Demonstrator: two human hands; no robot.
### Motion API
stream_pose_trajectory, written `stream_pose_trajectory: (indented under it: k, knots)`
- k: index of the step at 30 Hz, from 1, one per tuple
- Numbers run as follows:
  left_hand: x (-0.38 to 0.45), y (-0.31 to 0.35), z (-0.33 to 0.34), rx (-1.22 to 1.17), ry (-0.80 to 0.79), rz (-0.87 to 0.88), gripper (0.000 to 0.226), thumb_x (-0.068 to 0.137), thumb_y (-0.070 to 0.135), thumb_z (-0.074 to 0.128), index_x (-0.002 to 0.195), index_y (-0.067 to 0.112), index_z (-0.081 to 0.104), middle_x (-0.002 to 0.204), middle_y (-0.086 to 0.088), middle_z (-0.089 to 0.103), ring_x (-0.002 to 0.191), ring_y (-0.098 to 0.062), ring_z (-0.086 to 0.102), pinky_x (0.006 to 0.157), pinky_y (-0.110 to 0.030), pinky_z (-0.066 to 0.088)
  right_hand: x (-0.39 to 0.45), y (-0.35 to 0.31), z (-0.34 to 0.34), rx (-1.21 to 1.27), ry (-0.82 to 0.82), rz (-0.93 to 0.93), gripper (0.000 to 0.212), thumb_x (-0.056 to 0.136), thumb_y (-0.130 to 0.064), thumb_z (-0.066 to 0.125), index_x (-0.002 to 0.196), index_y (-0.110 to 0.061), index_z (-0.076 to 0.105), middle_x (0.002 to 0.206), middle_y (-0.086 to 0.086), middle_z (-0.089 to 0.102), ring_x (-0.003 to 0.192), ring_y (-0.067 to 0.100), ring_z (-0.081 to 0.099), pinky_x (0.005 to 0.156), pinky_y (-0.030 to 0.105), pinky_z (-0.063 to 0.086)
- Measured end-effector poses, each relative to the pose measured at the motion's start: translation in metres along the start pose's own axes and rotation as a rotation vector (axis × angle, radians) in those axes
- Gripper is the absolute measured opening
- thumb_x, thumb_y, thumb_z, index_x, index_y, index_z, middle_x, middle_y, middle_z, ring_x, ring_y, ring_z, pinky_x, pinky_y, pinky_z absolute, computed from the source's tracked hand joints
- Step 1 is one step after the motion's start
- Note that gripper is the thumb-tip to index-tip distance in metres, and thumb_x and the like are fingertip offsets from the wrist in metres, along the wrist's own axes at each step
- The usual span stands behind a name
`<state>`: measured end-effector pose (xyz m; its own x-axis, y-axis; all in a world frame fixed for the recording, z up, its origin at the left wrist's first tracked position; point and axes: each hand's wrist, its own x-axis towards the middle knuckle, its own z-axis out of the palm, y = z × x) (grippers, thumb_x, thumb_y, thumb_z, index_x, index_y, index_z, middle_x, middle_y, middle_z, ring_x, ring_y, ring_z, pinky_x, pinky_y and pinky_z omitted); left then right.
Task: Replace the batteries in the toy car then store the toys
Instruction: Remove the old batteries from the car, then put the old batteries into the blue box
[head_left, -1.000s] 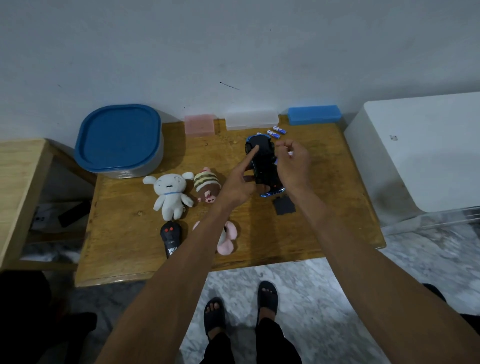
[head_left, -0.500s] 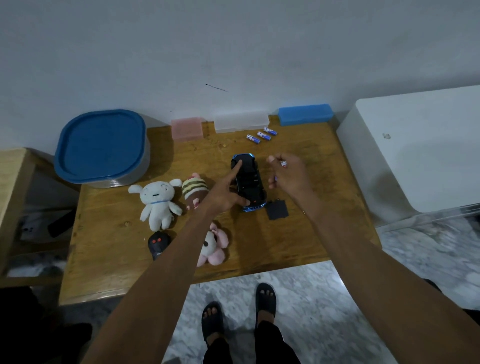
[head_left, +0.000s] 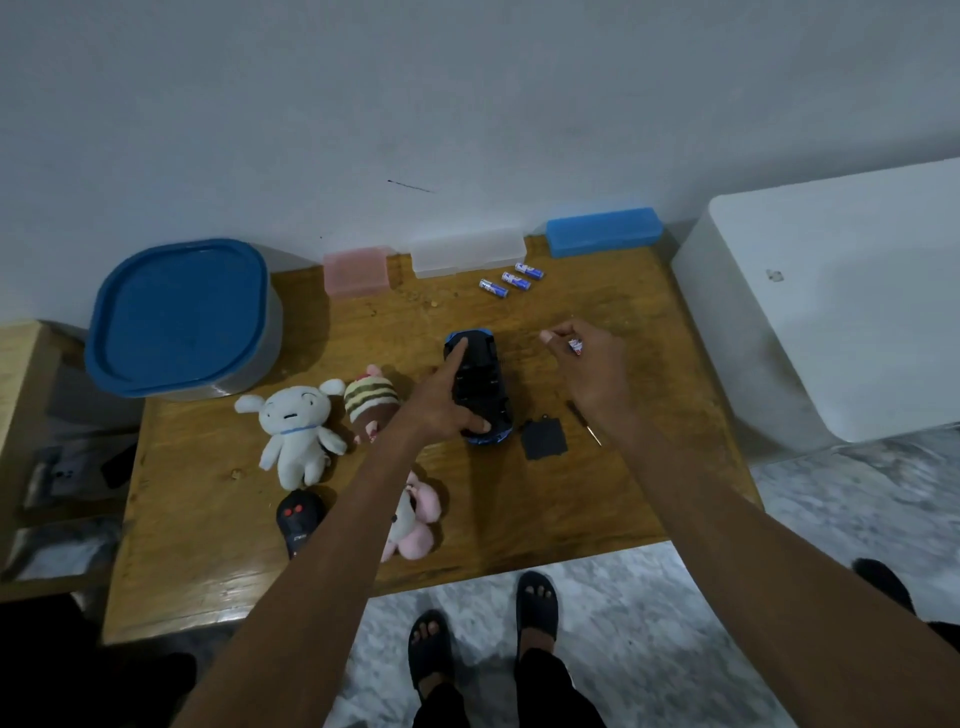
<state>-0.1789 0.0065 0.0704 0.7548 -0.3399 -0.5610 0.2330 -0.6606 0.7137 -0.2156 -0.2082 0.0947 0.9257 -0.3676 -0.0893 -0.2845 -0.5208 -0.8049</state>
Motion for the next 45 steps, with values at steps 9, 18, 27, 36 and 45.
stream_pose_trajectory:
  k: [9, 18, 27, 36, 45]
  knots:
    - [0.059, 0.096, 0.027, 0.248, 0.517, 0.285, 0.060, 0.089, 0.035, 0.072, 0.145, 0.022, 0.053, 0.148, -0.008, 0.048, 0.141, -0.030, 0.036, 0.115, -0.044, 0.034, 0.068, 0.030, -0.053, -0.179, 0.098, -0.017, 0.025, 0.095, -0.057, 0.054, 0.105, -0.036, 0.062, 0.099, -0.007, 0.068, 0.089, 0.010, 0.063, 0.078, 0.026, 0.054]
    - [0.180, 0.157, 0.075, 0.085, 0.540, 0.337, 0.049, 0.093, 0.022, 0.070, 0.141, 0.019, 0.057, 0.143, -0.012, 0.049, 0.132, -0.025, 0.049, 0.112, -0.027, 0.036, 0.169, 0.084, -0.060, -0.289, 0.139, -0.005, 0.036, 0.094, -0.046, 0.058, 0.129, -0.037, 0.058, 0.115, 0.003, 0.070, 0.108, 0.028, 0.063, 0.095, 0.042, 0.051]
    - [0.242, 0.148, 0.097, 0.051, 0.643, 0.242, 0.071, 0.091, 0.009, 0.070, 0.154, 0.020, 0.039, 0.157, -0.009, 0.030, 0.146, -0.026, 0.032, 0.121, -0.043, 0.034, 0.224, 0.122, -0.039, -0.338, 0.049, -0.062, 0.054, 0.101, -0.044, 0.052, 0.152, -0.042, 0.035, 0.122, 0.008, 0.066, 0.107, 0.027, 0.063, 0.087, 0.033, 0.048]
    - [0.254, 0.146, 0.107, -0.015, 0.803, 0.255, 0.051, 0.093, 0.012, 0.070, 0.142, 0.016, 0.057, 0.151, -0.012, 0.046, 0.139, -0.027, 0.046, 0.115, -0.041, 0.042, 0.235, 0.136, -0.035, -0.368, 0.143, -0.154, 0.048, 0.101, -0.043, 0.053, 0.148, -0.039, 0.044, 0.116, 0.009, 0.068, 0.101, 0.025, 0.065, 0.086, 0.039, 0.054]
    - [0.246, 0.145, 0.103, -0.013, 0.782, 0.372, 0.080, 0.092, 0.003, 0.069, 0.157, 0.032, 0.032, 0.145, -0.012, 0.051, 0.131, -0.024, 0.051, 0.107, -0.038, 0.047, 0.242, 0.122, -0.044, -0.285, 0.334, -0.278, 0.042, 0.095, -0.046, 0.062, 0.135, -0.032, 0.062, 0.099, 0.009, 0.074, 0.080, 0.023, 0.067, 0.068, 0.029, 0.051]
